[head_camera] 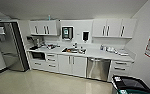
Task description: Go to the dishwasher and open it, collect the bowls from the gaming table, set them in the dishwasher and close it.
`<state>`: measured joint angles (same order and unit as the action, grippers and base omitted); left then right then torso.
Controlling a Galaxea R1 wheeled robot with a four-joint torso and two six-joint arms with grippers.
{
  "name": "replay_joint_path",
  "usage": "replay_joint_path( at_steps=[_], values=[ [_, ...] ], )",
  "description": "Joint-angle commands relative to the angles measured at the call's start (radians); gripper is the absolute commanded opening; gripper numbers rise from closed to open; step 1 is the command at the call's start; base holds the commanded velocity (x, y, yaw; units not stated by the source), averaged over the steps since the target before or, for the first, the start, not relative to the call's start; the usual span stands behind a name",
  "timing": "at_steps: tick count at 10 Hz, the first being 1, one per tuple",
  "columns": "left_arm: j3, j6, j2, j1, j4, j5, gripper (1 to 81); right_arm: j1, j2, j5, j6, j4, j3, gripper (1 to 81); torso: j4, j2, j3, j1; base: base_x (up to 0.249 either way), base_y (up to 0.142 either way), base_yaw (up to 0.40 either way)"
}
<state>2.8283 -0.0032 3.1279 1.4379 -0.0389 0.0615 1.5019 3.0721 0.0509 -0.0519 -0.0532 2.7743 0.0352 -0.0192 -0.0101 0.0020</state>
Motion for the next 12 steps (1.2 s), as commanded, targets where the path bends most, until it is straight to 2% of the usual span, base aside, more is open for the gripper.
replay_joint_path(
  at_steps=[1, 12],
  values=[
    [-0.001, 0.005, 0.002, -0.063, -0.009, -0.042, 81.1, -0.064, 0.004, -0.052, 0.004, -0.007, -0.004, 81.1, 0.000, 0.000, 0.000, 0.000, 0.149, 0.000, 0.000],
    [-0.001, 0.003, 0.003, -0.063, -0.004, -0.042, 81.1, -0.070, -0.001, -0.054, 0.001, -0.005, -0.004, 81.1, 0.000, 0.000, 0.000, -0.001, 0.143, 0.000, 0.000]
  ],
)
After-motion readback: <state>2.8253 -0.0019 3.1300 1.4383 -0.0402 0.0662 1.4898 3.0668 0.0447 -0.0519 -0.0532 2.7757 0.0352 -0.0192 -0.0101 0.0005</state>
